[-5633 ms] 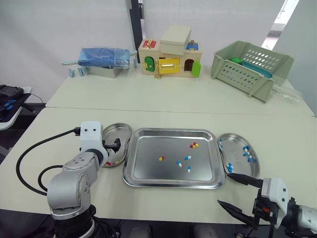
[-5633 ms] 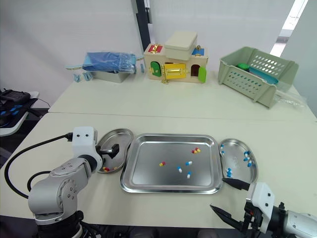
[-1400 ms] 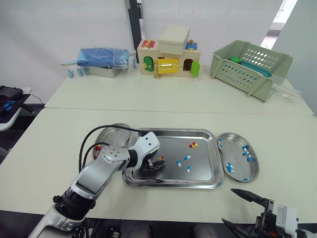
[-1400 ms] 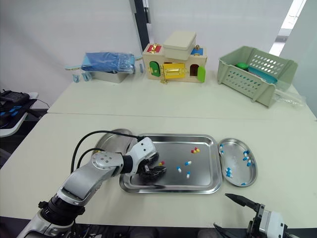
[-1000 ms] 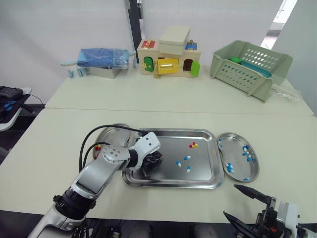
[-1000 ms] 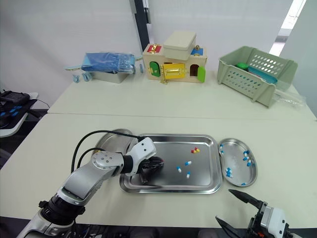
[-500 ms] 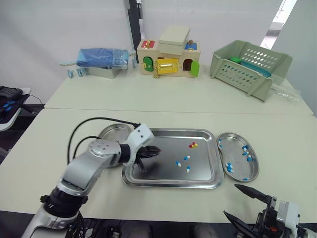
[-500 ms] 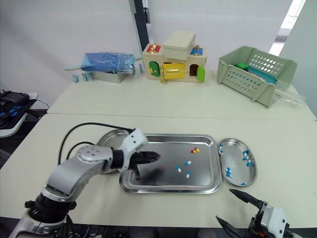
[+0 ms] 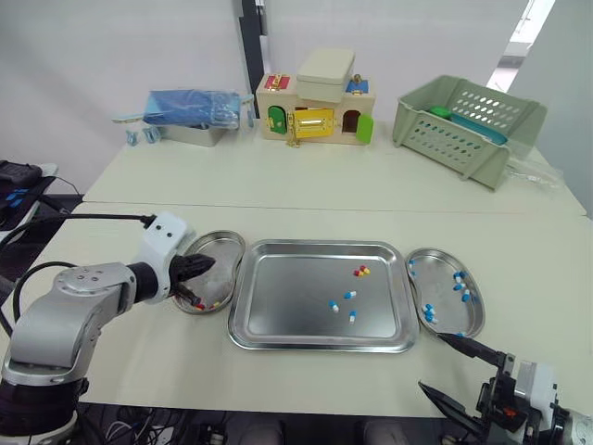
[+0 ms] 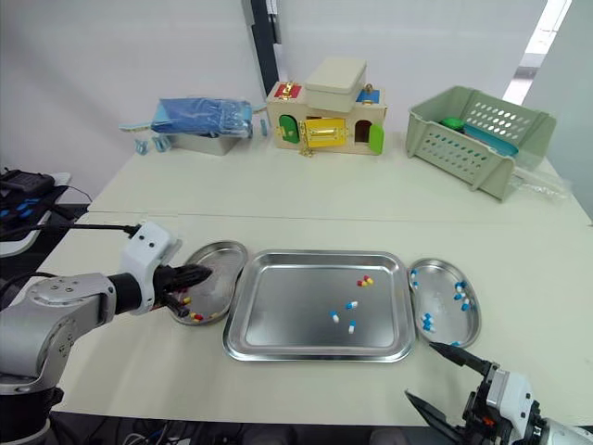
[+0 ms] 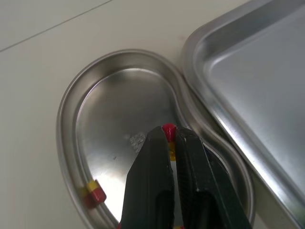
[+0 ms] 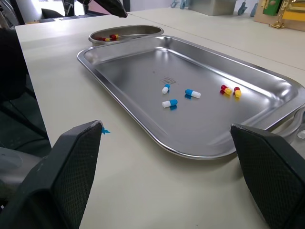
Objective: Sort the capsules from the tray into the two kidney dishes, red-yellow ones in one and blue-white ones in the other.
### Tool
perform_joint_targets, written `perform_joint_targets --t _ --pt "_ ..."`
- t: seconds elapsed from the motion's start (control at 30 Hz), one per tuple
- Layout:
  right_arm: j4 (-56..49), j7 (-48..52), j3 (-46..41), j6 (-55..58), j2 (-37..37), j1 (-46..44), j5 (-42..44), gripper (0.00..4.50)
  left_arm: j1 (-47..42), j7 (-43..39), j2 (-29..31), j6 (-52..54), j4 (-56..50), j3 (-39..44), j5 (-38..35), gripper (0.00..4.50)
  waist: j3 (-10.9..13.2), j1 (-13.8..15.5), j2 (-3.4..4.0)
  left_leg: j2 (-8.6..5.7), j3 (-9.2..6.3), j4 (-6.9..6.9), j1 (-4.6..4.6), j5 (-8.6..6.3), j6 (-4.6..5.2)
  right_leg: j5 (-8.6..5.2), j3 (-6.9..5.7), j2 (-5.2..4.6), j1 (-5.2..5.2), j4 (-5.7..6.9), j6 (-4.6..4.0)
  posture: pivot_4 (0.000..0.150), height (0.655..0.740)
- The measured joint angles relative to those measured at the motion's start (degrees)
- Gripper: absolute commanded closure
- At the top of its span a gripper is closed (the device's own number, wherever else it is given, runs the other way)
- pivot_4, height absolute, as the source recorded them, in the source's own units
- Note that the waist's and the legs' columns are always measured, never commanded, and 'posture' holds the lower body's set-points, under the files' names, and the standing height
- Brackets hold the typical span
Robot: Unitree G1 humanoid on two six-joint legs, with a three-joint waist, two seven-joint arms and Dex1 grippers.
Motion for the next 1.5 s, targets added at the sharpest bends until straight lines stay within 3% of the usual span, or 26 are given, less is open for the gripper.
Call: perform_joint_targets --t 0.4,0.5,0.87,1.17,1.5 --pt "0.1 1.6 0.7 0.3 -0.2 -1.7 0.0 0.00 0.8 3.4 -1.4 0.2 0.1 0.4 -0.5 4.47 0.0 -0.1 -0.01 0.00 0.01 0.00 0.01 0.00 0.00 0.00 0.00 -0.02 0.00 0.00 0.00 0.150 0.7400" --pt "0.2 1.8 0.7 0.3 -0.2 -1.7 0.0 0.00 0.8 3.7 -1.4 0.2 0.3 0.4 -0.5 3.71 0.0 0.0 -0.01 -0.01 0.02 0.00 0.00 0.00 0.00 0.00 0.01 -0.02 0.00 0.00 0.00 0.150 0.7400" --pt "0.2 1.8 0.7 0.3 -0.2 -2.0 -0.1 0.00 0.9 2.8 -1.4 -1.0 2.6 0.1 -0.6 0.15 0.0 0.0 -0.01 -0.01 0.02 0.00 0.00 0.00 0.00 0.00 0.00 -0.02 0.00 0.00 0.00 0.150 0.7400" --pt "-0.2 0.7 0.2 3.2 -1.9 -2.4 0.2 0.00 1.6 0.7 -0.9 -3.7 4.0 0.2 -0.9 0.06 0.0 -0.1 -0.01 0.00 0.02 0.00 0.00 0.00 0.00 0.00 0.01 -0.01 -0.01 0.00 0.00 0.150 0.7400" --pt "-3.5 0.9 -11.2 21.0 -15.9 -1.7 9.4 0.00 15.1 -12.5 8.7 -22.7 11.9 11.5 0.2 0.06 0.0 -0.1 -0.01 0.00 0.10 -0.05 0.01 -0.01 0.01 0.00 0.06 -0.02 -0.03 -0.02 -0.01 0.150 0.7400"
